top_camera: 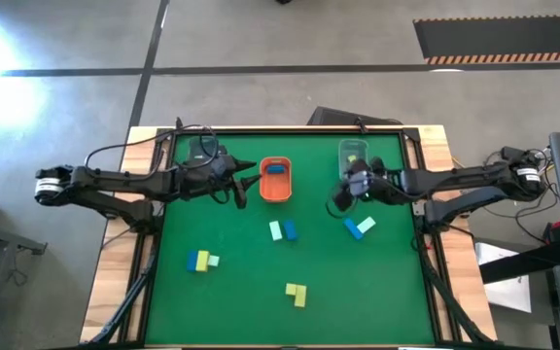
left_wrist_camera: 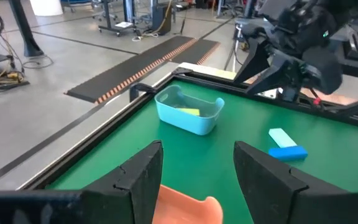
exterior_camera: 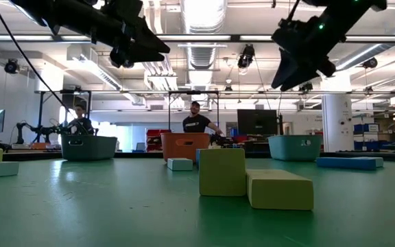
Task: Sort & place blocks by color
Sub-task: Put the dark blue block into the orange bin
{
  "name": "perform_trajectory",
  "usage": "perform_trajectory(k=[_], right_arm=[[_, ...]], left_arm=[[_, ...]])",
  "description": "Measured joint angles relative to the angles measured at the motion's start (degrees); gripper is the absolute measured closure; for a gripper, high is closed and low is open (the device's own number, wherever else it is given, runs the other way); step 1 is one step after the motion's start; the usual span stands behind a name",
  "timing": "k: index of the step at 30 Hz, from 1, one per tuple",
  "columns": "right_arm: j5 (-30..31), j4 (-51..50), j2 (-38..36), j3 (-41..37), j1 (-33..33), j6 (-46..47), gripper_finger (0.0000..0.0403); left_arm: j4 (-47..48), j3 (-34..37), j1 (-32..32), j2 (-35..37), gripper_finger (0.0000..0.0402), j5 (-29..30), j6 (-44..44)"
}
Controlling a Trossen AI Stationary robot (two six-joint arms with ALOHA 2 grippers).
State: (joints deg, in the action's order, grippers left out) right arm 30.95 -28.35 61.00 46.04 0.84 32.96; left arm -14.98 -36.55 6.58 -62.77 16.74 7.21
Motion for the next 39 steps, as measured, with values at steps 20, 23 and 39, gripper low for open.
perform_trajectory(k=[20, 23, 39], right_arm=[[-1.4, 11.6, 9.5, -1.4, -6.6, 8.2, 0.0236], [-2.7, 16.6, 12.4, -1.3, -6.6, 11.0, 0.0216], [-10.6, 5.2, 34.6, 19.7, -10.9, 15.7, 0.0197]], left_arm=[[-2.3, 0.0, -12.8, -7.7, 0.022, -0.1, 2.9], [-2.8, 0.0, -12.8, -8.4, 0.022, -0.1, 2.9], [-3.2, -0.6, -12.7, -0.1, 0.022, 3.0, -10.4]])
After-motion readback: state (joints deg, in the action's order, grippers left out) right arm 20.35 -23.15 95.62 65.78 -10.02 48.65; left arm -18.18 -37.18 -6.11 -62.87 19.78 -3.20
